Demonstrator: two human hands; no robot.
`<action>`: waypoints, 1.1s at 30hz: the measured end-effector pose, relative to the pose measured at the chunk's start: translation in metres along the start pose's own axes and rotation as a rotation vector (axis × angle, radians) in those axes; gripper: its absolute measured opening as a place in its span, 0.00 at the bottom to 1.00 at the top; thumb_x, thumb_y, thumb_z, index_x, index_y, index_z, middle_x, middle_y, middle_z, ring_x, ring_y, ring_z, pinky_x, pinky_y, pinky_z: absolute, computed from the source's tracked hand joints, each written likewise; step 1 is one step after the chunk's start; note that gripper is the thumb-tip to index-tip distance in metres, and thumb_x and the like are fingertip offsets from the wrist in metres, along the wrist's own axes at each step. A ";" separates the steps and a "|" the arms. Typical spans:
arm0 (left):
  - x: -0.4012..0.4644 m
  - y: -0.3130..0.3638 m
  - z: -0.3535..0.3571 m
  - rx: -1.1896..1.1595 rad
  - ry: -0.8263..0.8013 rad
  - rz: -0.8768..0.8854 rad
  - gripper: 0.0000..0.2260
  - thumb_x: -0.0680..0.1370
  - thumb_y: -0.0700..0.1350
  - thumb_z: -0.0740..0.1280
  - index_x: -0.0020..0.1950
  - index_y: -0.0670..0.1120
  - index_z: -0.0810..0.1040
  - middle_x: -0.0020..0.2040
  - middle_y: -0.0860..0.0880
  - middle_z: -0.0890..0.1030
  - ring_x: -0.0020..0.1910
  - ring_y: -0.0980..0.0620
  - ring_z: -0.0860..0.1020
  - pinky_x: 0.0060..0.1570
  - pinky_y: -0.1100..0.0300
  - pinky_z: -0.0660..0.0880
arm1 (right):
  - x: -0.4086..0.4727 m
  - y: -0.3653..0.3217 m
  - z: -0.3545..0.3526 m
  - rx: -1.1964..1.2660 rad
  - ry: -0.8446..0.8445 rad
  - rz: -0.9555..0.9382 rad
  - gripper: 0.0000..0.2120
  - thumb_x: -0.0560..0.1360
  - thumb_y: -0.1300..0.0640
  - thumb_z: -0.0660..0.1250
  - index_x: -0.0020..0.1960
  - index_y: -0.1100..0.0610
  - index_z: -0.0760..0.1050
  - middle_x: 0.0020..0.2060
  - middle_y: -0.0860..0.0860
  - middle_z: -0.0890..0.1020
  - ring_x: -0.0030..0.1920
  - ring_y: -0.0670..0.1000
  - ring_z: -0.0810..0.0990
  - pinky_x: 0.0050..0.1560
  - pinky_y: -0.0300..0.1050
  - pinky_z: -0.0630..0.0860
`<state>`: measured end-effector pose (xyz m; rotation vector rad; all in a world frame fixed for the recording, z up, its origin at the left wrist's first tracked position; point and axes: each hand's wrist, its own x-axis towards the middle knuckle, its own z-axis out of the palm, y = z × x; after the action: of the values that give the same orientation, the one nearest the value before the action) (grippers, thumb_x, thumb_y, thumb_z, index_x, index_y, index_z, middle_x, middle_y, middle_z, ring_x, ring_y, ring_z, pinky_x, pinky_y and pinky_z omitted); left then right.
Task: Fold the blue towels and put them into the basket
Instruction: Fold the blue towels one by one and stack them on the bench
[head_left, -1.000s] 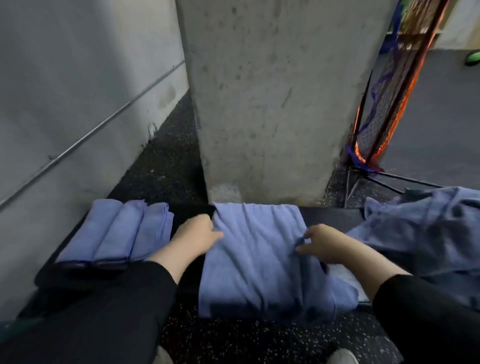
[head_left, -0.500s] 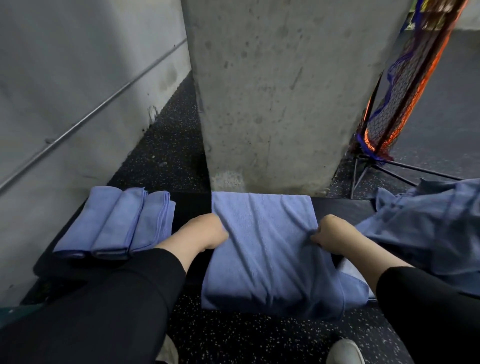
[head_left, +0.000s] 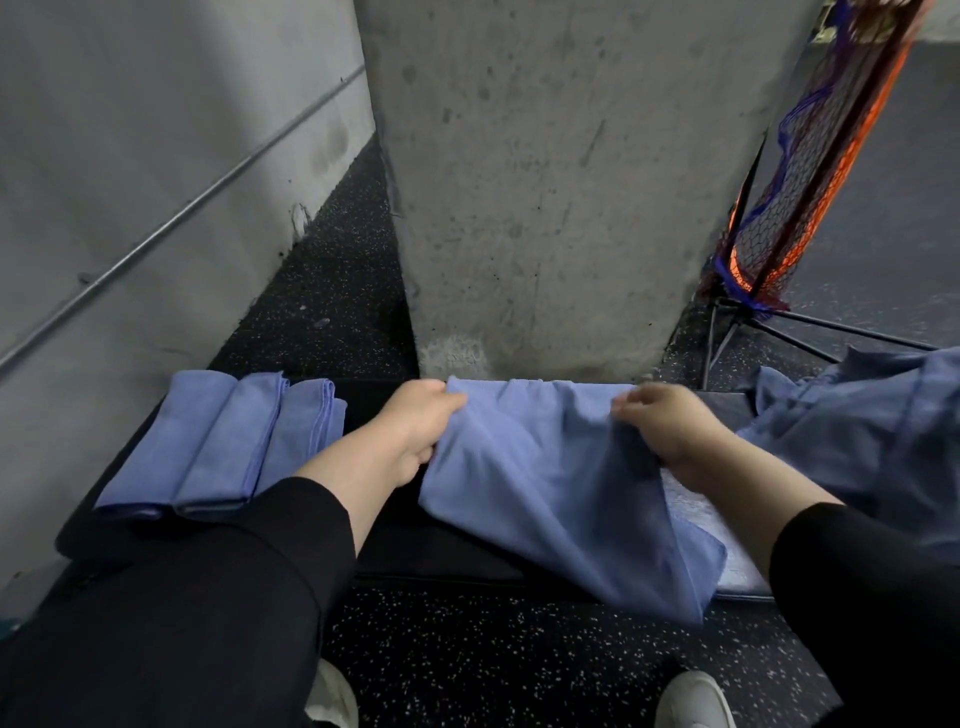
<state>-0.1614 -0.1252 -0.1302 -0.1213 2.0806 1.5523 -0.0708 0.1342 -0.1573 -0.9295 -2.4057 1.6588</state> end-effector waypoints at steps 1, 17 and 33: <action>0.000 0.003 -0.001 -0.094 0.015 -0.001 0.09 0.82 0.43 0.63 0.54 0.40 0.81 0.46 0.45 0.83 0.44 0.48 0.80 0.43 0.57 0.75 | 0.002 -0.006 -0.001 0.046 0.131 -0.054 0.07 0.74 0.59 0.72 0.50 0.61 0.80 0.40 0.54 0.79 0.39 0.52 0.73 0.37 0.43 0.68; -0.008 0.001 -0.010 -0.292 -0.113 -0.015 0.10 0.83 0.43 0.64 0.58 0.41 0.81 0.60 0.38 0.83 0.49 0.46 0.83 0.48 0.55 0.78 | -0.014 -0.009 -0.010 0.224 -0.196 0.053 0.18 0.74 0.67 0.71 0.62 0.56 0.76 0.51 0.57 0.82 0.48 0.57 0.81 0.50 0.49 0.77; -0.002 0.004 -0.018 -0.255 0.115 0.012 0.08 0.83 0.40 0.63 0.52 0.41 0.81 0.44 0.44 0.84 0.39 0.49 0.81 0.37 0.59 0.75 | -0.008 -0.011 -0.019 0.198 -0.034 -0.007 0.13 0.77 0.71 0.62 0.43 0.57 0.80 0.38 0.58 0.81 0.38 0.53 0.74 0.37 0.43 0.68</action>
<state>-0.1675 -0.1408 -0.1218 -0.2972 1.9617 1.8523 -0.0615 0.1436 -0.1381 -0.8671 -2.2104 1.8819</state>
